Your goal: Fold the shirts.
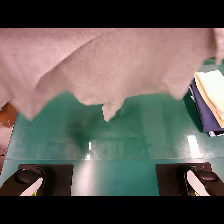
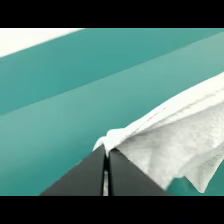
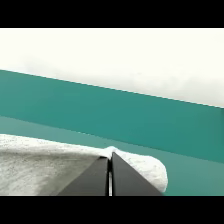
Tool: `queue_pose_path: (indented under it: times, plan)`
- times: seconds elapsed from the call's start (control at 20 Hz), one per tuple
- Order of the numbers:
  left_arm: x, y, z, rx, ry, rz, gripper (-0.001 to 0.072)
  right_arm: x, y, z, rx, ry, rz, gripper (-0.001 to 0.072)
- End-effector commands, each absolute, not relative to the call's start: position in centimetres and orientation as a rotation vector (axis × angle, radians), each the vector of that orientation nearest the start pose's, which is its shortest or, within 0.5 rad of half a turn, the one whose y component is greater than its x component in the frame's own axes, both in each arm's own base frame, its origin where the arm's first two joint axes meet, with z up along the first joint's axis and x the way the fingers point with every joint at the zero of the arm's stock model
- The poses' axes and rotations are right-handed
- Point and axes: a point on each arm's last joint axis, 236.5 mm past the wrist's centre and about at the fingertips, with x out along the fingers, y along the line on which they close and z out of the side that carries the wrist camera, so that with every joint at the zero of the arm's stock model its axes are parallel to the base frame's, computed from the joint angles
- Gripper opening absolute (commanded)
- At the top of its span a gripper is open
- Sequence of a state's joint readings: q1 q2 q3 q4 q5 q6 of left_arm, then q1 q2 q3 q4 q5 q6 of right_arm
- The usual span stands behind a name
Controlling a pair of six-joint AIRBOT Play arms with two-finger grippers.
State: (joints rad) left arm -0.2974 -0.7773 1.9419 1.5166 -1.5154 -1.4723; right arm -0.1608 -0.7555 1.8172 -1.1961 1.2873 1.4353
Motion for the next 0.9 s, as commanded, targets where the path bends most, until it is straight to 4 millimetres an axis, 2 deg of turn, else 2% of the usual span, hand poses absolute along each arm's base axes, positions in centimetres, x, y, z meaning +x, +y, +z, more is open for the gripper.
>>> queue_pose_path:
  times: [0.0, 0.1, 0.2, 0.35, 0.4, 0.5, 0.6, 0.7, 0.75, 0.8, 0.85]
  plan:
    - [20.9, -9.5, 41.9, 0.119, 0.414, -0.437, 0.0020, 25.6, 3.1, 43.6, 0.031, 0.354, 0.165, 0.0009]
    - [23.7, -10.9, 36.7, 0.135, 0.607, -0.459, 0.0020, 28.3, 2.5, 40.0, 0.058, 0.539, 0.180, 0.0009]
    - [26.5, -12.4, 29.6, 0.143, 0.831, -0.486, 0.0021, 31.3, 2.9, 35.4, 0.079, 0.725, 0.226, 0.0009]
    - [29.9, -14.9, 17.2, 0.104, 1.129, -0.517, 0.0021, 36.6, 5.1, 26.1, 0.096, 0.991, 0.302, 0.0009]
    - [31.3, -15.8, 13.1, 0.093, 1.173, -0.535, 0.0021, 38.5, 5.4, 22.8, 0.082, 1.057, 0.289, 0.0009]
    - [34.3, -17.2, 6.8, 0.098, 1.186, -0.559, 0.0021, 42.6, 6.0, 17.7, 0.050, 1.096, 0.255, 0.0009]
    - [37.5, -17.6, 3.1, 0.112, 1.184, -0.540, 0.0021, 46.4, 7.3, 14.6, 0.046, 1.064, 0.253, 0.0010]
    - [39.9, -18.1, 1.5, 0.102, 1.173, -0.522, 0.0021, 49.3, 8.2, 13.0, 0.058, 1.013, 0.250, 0.0011]
    - [41.0, -18.3, 1.4, 0.103, 1.161, -0.519, 0.0026, 50.4, 8.4, 12.7, 0.063, 0.988, 0.247, 0.0012]
    - [41.9, -18.2, 1.8, 0.123, 1.143, -0.509, 0.0265, 51.2, 8.4, 12.5, 0.067, 0.966, 0.243, 0.0019]
    - [42.8, -17.7, 2.5, 0.151, 1.118, -0.492, 0.0581, 51.7, 8.3, 12.5, 0.072, 0.952, 0.240, 0.0164]
